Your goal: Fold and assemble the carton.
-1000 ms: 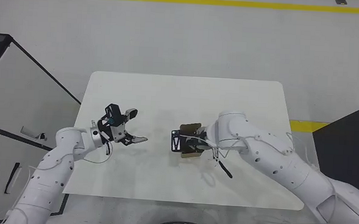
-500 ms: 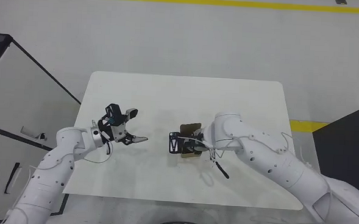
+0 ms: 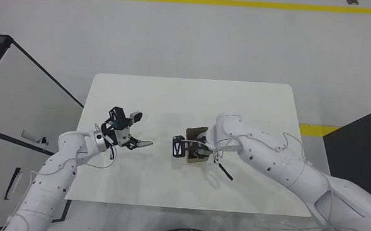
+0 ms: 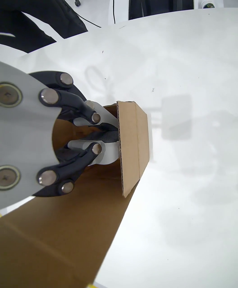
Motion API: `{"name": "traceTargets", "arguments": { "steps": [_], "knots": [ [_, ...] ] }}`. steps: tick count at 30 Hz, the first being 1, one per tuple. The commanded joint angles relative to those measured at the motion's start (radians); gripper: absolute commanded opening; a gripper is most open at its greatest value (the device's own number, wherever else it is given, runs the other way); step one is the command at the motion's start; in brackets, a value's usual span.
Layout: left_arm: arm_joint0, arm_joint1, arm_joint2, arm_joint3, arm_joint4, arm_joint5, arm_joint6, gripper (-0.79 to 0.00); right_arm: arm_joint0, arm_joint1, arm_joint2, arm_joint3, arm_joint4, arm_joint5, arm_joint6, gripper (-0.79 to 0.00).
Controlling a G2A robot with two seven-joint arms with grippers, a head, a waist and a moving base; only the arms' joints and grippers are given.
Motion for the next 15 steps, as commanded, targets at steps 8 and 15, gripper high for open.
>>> {"name": "traceTargets", "arguments": {
  "steps": [8, 15],
  "knots": [
    [0.0, 0.0, 0.0, 0.0, 0.0, 0.0, 0.0, 0.0, 0.018, -0.027, -0.026, 0.046, -0.001, 0.008, 0.002, -0.785],
    [0.0, 0.0, 0.0, 0.0, 0.0, 0.0, 0.0, 0.0, 0.026, -0.043, -0.038, 0.076, -0.003, 0.009, 0.003, -0.785]
  ]
}}
